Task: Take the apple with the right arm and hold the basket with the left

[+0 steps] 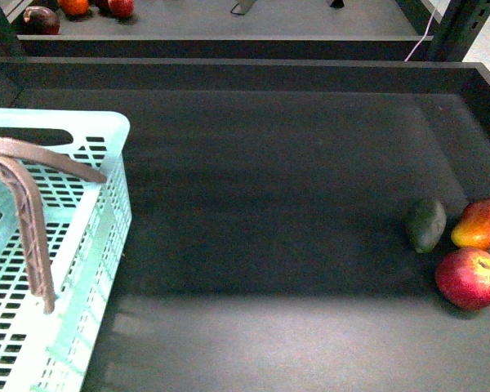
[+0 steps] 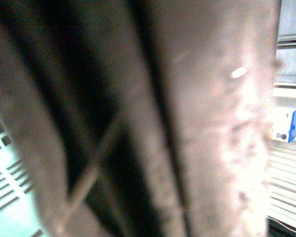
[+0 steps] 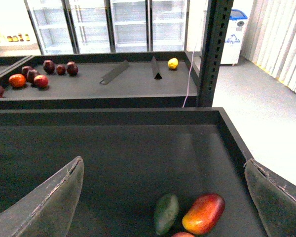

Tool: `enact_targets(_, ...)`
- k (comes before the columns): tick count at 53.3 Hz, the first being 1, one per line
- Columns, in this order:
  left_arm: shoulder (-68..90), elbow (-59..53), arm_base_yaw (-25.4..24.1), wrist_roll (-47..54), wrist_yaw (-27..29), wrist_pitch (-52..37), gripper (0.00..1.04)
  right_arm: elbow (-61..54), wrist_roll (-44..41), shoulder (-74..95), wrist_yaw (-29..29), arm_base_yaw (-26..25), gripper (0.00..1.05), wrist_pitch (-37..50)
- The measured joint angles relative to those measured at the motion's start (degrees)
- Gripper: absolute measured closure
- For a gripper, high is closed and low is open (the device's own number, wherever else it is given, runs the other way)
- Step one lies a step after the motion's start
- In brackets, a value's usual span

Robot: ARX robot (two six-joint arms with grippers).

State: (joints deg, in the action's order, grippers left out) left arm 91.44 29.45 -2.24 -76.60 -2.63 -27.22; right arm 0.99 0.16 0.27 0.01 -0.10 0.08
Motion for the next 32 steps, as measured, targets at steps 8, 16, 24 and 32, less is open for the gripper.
enact_targets(8, -3.69, 0.00, 0.98, 1.92, -0.15, 3.08, 0.90, 0.00, 0.00, 0.00, 0.00, 0.00, 0.09, 0.00)
enact_targets(16, -9.03, 0.35, 3.02, 3.19, 0.13, 6.78, 0.90, 0.00, 0.00, 0.02, 0.00, 0.00, 0.09, 0.00)
enact_targets(24, -12.00, 4.35, 9.53, 5.03, 1.73, 11.47, 0.90, 0.00, 0.00, 0.00, 0.00, 0.00, 0.09, 0.00)
enact_targets(32, -11.69, 11.04, 21.55, 5.33, 3.76, 14.99, 0.90, 0.00, 0.00, 0.00, 0.00, 0.00, 0.09, 0.00)
